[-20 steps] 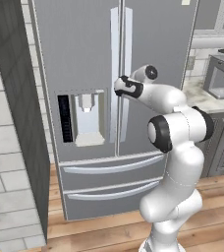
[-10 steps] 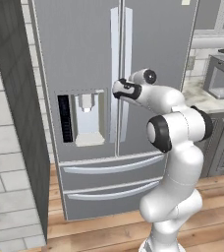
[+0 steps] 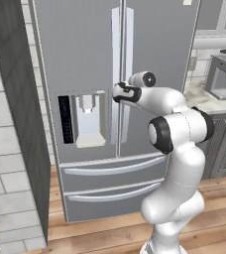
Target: Take the lemon wedge from the fridge and place it on the plate with fish on the dining counter.
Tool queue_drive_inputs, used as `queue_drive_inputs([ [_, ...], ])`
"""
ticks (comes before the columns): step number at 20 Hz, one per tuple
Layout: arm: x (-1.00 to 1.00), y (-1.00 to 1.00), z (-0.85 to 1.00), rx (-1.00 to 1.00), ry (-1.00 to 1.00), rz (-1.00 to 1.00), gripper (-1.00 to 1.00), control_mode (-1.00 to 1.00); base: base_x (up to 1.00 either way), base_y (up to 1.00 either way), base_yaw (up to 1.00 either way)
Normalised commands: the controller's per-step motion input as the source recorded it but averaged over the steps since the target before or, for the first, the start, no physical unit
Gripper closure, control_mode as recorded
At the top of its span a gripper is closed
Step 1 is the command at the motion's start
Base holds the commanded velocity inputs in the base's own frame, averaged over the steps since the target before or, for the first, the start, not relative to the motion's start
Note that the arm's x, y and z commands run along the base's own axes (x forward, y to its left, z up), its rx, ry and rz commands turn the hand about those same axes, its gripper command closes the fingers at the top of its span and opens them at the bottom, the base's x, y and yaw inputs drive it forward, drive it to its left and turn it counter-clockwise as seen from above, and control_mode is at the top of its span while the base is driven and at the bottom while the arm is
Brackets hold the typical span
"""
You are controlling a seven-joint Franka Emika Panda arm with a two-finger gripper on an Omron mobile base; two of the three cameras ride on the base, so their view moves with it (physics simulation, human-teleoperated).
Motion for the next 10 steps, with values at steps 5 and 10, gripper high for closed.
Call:
queue_drive_inputs([
  [5,0.0,0.0,0.0,0.0,0.0,0.0,1.0,-1.0,0.0,0.0,0.0],
  [10,-0.27,0.0,0.0,0.0,0.0,-0.01,1.0,-1.0,0.0,0.0,0.0],
])
